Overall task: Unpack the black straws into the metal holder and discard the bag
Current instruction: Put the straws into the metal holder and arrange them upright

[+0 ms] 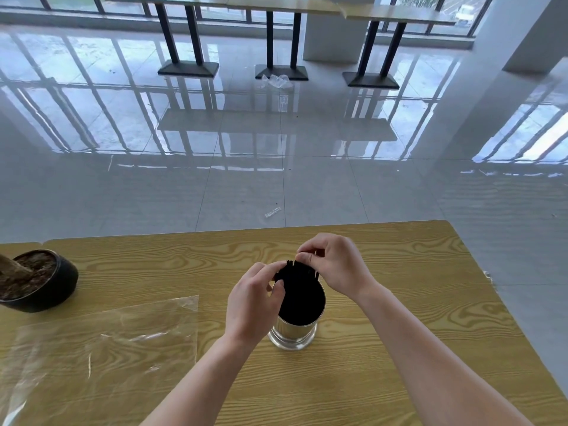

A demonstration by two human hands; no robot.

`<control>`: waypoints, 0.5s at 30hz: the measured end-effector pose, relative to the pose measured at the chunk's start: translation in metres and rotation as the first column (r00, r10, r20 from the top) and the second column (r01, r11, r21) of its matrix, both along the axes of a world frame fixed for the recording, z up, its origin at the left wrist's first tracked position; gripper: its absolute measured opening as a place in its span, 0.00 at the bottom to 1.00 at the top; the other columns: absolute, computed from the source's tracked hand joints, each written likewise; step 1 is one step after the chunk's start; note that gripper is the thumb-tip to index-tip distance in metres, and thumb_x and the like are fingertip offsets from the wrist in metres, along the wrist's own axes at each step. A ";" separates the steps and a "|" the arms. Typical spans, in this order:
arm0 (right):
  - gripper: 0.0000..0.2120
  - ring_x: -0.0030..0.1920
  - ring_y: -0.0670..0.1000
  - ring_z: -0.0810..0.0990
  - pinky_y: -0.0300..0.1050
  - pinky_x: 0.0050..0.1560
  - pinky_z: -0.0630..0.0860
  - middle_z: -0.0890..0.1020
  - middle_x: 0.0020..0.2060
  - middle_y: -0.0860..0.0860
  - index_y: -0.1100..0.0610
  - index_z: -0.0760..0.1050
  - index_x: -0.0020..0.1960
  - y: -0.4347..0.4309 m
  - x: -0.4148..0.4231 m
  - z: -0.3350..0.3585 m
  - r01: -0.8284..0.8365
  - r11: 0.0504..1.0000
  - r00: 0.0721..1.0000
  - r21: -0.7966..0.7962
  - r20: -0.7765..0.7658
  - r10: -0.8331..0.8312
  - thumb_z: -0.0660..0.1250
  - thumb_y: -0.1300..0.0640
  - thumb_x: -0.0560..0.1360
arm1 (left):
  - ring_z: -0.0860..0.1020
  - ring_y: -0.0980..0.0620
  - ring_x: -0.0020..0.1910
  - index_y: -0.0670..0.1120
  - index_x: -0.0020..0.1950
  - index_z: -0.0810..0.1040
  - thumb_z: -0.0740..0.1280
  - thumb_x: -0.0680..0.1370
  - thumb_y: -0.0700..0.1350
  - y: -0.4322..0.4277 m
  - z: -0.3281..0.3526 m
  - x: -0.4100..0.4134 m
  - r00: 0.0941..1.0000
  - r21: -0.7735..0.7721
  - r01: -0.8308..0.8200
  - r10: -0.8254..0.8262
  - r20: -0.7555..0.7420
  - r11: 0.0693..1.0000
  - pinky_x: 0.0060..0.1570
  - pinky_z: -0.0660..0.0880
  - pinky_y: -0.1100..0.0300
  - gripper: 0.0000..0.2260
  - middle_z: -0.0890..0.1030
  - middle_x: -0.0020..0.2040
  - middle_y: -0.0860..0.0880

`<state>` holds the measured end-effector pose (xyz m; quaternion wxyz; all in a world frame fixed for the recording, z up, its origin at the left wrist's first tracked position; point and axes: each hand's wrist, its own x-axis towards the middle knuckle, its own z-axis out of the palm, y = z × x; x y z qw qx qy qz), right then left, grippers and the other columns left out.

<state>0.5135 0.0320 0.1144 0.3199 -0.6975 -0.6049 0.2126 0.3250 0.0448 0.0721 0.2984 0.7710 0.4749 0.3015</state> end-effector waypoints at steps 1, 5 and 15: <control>0.01 0.40 0.43 0.81 0.41 0.43 0.78 0.85 0.37 0.42 0.50 0.86 0.43 0.000 0.000 0.003 0.004 1.000 1.000 0.028 -0.002 -0.004 0.77 0.53 0.73 | 0.78 0.60 0.40 0.56 0.62 0.80 0.70 0.76 0.43 0.000 0.000 0.000 1.000 -0.002 0.000 0.000 0.003 1.000 0.40 0.79 0.55 0.16 0.79 0.47 0.60; 0.02 0.39 0.40 0.81 0.33 0.42 0.74 0.85 0.37 0.42 0.51 0.86 0.45 -0.001 0.003 0.017 0.014 0.993 0.999 0.113 0.030 -0.018 0.76 0.55 0.73 | 0.78 0.59 0.40 0.56 0.62 0.80 0.69 0.76 0.43 0.000 0.001 0.000 1.000 -0.016 -0.004 0.004 0.003 1.000 0.42 0.79 0.55 0.15 0.80 0.48 0.60; 0.04 0.39 0.33 0.79 0.26 0.42 0.70 0.80 0.35 0.36 0.53 0.86 0.47 -0.004 0.028 0.087 0.080 0.953 0.994 0.293 0.044 -0.098 0.75 0.55 0.74 | 0.78 0.60 0.40 0.53 0.64 0.80 0.71 0.75 0.40 -0.003 0.010 -0.005 0.997 0.020 -0.052 0.051 0.057 0.998 0.41 0.79 0.57 0.19 0.79 0.49 0.57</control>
